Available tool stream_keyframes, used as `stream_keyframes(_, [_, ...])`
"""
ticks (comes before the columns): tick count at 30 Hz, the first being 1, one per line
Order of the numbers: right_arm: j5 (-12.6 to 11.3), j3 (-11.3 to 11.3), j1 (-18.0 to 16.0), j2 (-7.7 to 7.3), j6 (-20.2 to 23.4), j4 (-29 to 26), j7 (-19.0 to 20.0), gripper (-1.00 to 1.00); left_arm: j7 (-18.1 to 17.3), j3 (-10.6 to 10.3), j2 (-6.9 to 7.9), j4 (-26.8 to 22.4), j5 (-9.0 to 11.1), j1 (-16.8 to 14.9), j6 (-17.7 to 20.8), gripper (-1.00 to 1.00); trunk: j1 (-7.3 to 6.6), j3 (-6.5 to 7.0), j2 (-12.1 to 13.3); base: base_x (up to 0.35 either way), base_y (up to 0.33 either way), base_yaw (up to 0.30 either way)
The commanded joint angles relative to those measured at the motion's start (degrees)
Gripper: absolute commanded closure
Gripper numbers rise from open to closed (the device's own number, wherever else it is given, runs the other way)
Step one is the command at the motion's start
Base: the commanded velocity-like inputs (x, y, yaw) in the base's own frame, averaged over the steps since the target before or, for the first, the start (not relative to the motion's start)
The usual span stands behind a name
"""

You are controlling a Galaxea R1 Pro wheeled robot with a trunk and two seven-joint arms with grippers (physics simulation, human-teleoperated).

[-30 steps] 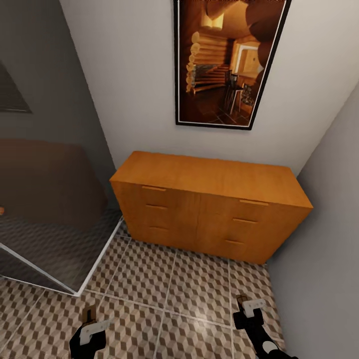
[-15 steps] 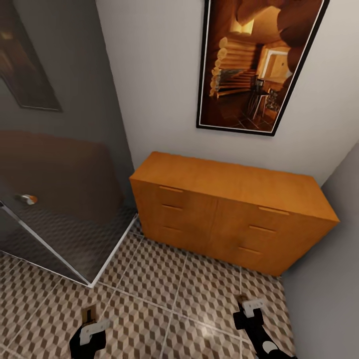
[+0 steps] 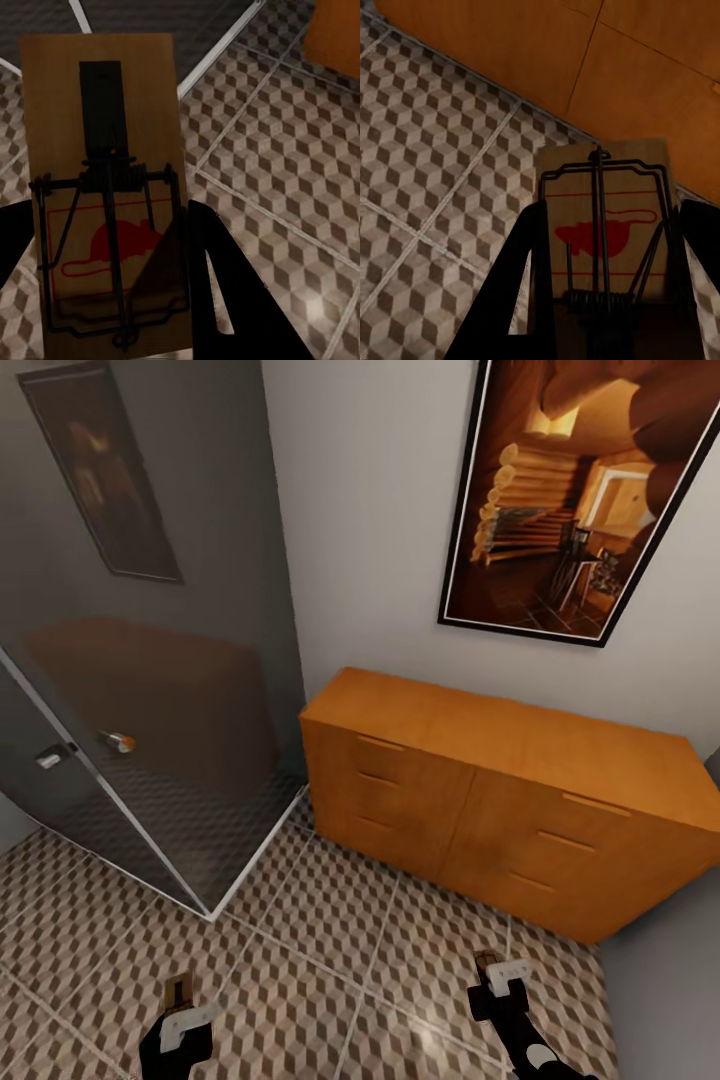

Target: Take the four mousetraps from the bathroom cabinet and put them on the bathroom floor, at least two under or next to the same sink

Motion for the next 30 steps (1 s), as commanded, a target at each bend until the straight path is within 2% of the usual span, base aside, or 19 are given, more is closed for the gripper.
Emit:
stream_keyframes(1, [-0.2,0.5,0.0,-0.03,-0.1,0.0,-0.3,1.00,0.7,-0.5,-0.03,0.2,-0.2,-0.1,-0.3,1.00,0.03,-0.05,-0.1,0.000,0.000,0.254])
stream_keyframes(30, [-0.2,0.5,0.0,-0.03,-0.1,0.0,-0.3,1.00,0.7,-0.5,-0.03,0.2,-0.2,-0.2,-0.2,1.00,0.03,1.04,-0.1,0.000,0.000,0.263])
